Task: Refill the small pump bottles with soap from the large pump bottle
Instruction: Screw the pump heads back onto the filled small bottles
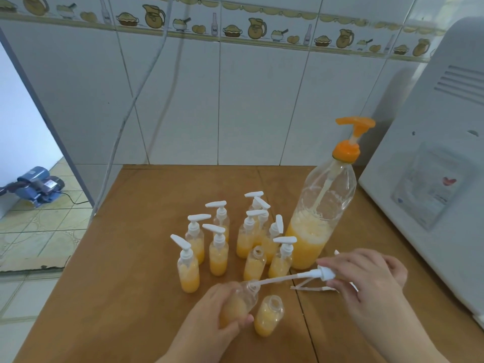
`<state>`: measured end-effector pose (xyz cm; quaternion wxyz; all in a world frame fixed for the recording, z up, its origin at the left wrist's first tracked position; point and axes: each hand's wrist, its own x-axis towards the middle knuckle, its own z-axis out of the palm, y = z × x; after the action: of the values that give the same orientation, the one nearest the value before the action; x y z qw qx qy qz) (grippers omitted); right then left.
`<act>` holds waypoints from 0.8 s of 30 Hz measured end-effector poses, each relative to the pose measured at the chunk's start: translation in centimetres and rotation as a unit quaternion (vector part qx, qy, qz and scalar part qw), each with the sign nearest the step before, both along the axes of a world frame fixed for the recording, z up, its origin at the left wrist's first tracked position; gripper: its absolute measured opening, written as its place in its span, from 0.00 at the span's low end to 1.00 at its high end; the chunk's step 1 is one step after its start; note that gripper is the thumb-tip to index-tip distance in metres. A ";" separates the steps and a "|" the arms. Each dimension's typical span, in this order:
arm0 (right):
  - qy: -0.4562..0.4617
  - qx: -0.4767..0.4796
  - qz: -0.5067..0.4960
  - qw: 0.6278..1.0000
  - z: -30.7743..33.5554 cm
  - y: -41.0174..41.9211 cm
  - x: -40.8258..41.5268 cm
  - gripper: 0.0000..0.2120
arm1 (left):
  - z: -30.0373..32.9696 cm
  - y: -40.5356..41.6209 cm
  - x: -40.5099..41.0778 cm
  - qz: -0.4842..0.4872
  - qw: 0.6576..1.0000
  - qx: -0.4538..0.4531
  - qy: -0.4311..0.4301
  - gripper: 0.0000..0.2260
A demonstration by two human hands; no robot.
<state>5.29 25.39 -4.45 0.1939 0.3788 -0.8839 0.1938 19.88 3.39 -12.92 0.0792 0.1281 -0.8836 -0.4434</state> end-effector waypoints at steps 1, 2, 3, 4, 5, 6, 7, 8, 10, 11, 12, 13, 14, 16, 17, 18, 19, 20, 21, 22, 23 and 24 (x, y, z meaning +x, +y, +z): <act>0.007 0.000 0.000 1.000 0.2 0.0 0.0 0.13 | 0.2 0.0 0.1 0.001 1.000 -0.005 0.003 0.20; 0.016 0.001 -0.003 1.000 0.5 -0.1 0.1 0.13 | 0.4 0.0 0.3 0.003 1.000 -0.013 0.002 0.19; 0.026 0.004 -0.007 1.000 0.8 -0.2 0.2 0.14 | 0.6 0.1 0.4 0.006 1.000 -0.024 0.001 0.18; 0.036 0.009 -0.009 0.999 1.1 -0.4 0.3 0.15 | 0.8 0.2 0.6 0.007 0.999 -0.038 0.001 0.17; 0.048 0.016 -0.007 0.999 1.4 -0.6 0.5 0.16 | 0.9 0.2 0.7 0.005 0.999 -0.054 0.007 0.17; 0.054 0.024 0.001 0.998 1.7 -1.0 0.8 0.15 | 1.1 0.2 0.7 0.000 0.997 -0.070 0.016 0.18; 0.056 0.030 0.017 0.998 1.9 -1.4 1.0 0.15 | 1.3 0.3 0.8 -0.007 0.996 -0.085 0.025 0.18; 0.050 0.032 0.039 0.997 2.1 -1.9 1.2 0.15 | 1.7 0.3 0.7 -0.012 0.995 -0.094 0.035 0.19; 0.009 0.019 0.087 0.996 2.5 -3.2 1.9 0.14 | 2.7 0.5 0.6 -0.011 0.995 -0.080 0.058 0.20; -0.023 0.004 0.105 0.994 2.6 -3.8 2.3 0.14 | 3.2 0.5 0.6 -0.006 0.996 -0.066 0.067 0.22; -0.059 -0.017 0.119 0.991 2.7 -4.4 2.6 0.15 | 3.7 0.6 0.5 -0.003 0.996 -0.053 0.071 0.24; -0.096 -0.043 0.125 0.987 3.0 -4.9 3.1 0.15 | 4.2 0.6 0.5 -0.002 0.996 -0.040 0.074 0.25; -0.140 -0.073 0.119 0.980 3.3 -5.6 3.6 0.14 | 4.6 0.6 0.6 -0.002 0.997 -0.024 0.079 0.25; -0.259 -0.122 0.066 0.956 3.8 -6.5 4.8 0.19 | 5.1 0.6 0.8 0.004 0.995 -0.008 0.097 0.24; -0.304 -0.137 0.039 0.942 4.2 -6.7 5.3 0.23 | 5.2 0.6 0.9 0.009 0.994 -0.010 0.108 0.23; -0.329 -0.144 0.024 0.933 4.4 -6.9 5.4 0.27 | 5.3 0.6 0.9 0.014 0.993 -0.012 0.115 0.23; -0.346 -0.139 0.023 0.928 5.0 -6.8 5.5 0.31 | 5.4 0.6 1.0 0.018 0.993 -0.008 0.117 0.23; -0.373 -0.125 0.039 0.918 5.9 -7.1 5.4 0.31 | 5.5 0.5 1.1 0.028 0.993 0.005 0.114 0.24; -0.403 -0.109 0.055 0.907 6.6 -7.3 5.1 0.27 | 5.7 0.5 1.1 0.041 0.993 0.026 0.109 0.26; -0.449 -0.089 0.074 0.886 7.0 -7.4 4.8 0.19 | 5.9 0.4 1.2 0.053 0.992 0.052 0.105 0.26; -0.510 -0.093 0.093 0.850 7.4 -7.3 4.6 0.16 | 6.1 0.4 1.2 0.059 0.990 0.078 0.103 0.26; -0.568 -0.128 0.112 0.805 7.5 -7.3 4.6 0.18 | 6.3 0.4 1.2 0.062 0.988 0.102 0.102 0.25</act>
<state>9.91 18.13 3.03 -0.3198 0.2688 -0.7548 0.5058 21.10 3.78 -6.60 0.1827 0.1443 -0.8115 -0.5359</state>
